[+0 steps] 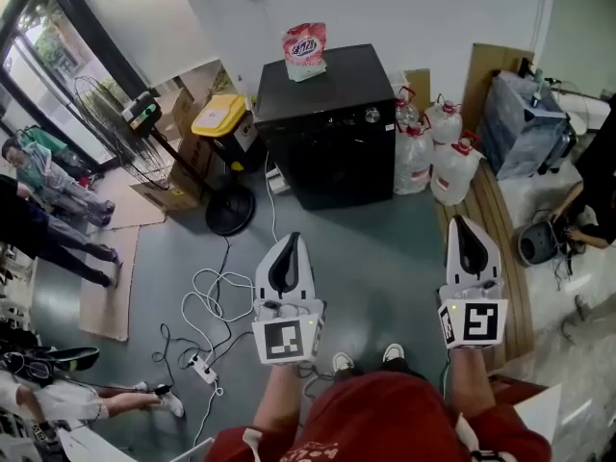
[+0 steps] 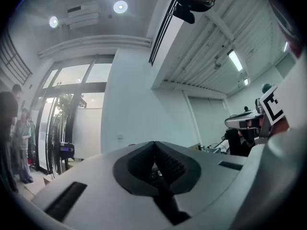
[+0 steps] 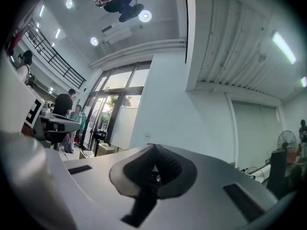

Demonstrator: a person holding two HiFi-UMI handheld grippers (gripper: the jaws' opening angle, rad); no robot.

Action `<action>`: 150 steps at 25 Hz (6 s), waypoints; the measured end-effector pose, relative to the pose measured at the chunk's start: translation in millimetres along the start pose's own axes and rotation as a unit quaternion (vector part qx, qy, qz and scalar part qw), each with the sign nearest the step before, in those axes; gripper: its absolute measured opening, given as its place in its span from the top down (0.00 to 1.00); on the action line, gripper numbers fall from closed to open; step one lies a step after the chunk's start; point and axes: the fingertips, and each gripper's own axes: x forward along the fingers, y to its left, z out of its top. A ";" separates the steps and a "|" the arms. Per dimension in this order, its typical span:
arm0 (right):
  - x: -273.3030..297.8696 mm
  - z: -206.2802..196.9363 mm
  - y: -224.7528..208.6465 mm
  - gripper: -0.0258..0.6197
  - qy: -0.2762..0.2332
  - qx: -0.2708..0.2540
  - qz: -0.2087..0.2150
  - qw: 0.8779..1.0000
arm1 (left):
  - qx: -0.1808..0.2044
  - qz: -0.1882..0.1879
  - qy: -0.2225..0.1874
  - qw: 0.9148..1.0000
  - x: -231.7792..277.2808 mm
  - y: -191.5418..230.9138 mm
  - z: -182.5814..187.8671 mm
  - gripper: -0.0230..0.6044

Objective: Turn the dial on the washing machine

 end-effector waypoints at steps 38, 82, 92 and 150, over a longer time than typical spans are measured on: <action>91.2 -52.6 -56.8 0.95 0.004 0.011 0.054 0.998 | -0.026 0.052 -0.007 0.998 83.7 -20.6 -28.4 0.95; 496.5 -204.6 -46.7 0.95 0.069 0.003 0.055 0.996 | -0.022 0.031 0.029 0.999 454.4 123.7 -185.9 0.95; 582.3 -291.6 -88.1 0.95 0.107 0.006 0.076 0.991 | -0.040 0.033 0.054 0.997 549.2 95.6 -257.7 0.95; 711.8 -579.8 -48.3 0.53 0.251 -0.136 0.011 0.958 | -0.110 -0.016 0.160 0.981 609.8 108.6 -581.3 0.95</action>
